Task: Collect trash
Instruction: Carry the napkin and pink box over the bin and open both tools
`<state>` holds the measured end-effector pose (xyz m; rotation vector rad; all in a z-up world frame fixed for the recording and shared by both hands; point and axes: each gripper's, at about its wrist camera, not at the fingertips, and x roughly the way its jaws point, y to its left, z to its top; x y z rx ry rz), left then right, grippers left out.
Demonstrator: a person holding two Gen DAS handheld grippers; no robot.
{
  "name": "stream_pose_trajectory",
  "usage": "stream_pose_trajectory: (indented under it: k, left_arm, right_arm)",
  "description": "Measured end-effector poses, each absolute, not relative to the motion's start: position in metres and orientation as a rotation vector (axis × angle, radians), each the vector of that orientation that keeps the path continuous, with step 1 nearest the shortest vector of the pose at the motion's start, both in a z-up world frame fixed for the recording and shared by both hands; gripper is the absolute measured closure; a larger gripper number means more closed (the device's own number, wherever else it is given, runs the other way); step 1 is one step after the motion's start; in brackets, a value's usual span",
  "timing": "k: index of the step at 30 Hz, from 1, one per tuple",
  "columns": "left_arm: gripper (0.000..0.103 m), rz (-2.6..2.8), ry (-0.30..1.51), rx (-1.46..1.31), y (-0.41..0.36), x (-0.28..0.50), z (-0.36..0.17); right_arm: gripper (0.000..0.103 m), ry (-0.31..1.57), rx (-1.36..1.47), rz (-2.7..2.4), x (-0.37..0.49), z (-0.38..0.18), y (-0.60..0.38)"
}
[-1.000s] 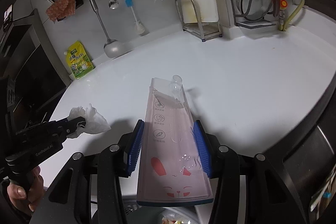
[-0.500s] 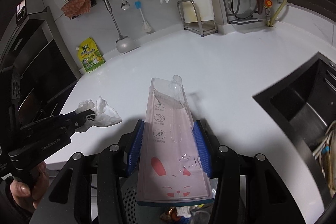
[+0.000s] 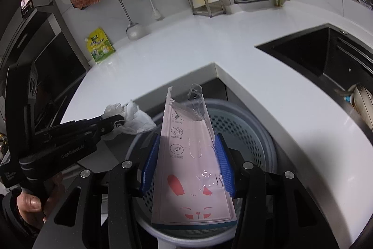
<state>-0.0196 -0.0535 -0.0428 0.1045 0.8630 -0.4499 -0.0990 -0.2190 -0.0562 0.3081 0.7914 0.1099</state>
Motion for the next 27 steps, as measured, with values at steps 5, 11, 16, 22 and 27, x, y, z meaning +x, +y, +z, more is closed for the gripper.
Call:
stream_pose_trajectory:
  k: [5,11,16,22,27]
  left_arm:
    - [0.084,-0.454,0.883,0.125,-0.059,-0.028,-0.060]
    - [0.084,-0.433,0.894,0.134,-0.059,-0.027,-0.081]
    - [0.084,-0.409,0.890,0.138,-0.057,-0.025,-0.091]
    - [0.082,-0.397,0.895,0.124,-0.053,-0.021,-0.094]
    - [0.079,-0.386,0.893,0.111,-0.050,-0.022,-0.094]
  right_arm:
    - [0.057,0.835,0.317,0.100,-0.109,-0.075,-0.216]
    - [0.057,0.861,0.292,0.102,-0.109,-0.093,-0.209]
    - [0.057,0.857,0.284,0.096,-0.108,-0.104,-0.206]
    - [0.056,0.858,0.304,0.093,-0.106,-0.111,-0.206]
    - [0.056,0.860,0.307,0.087,-0.105,-0.113,-0.208]
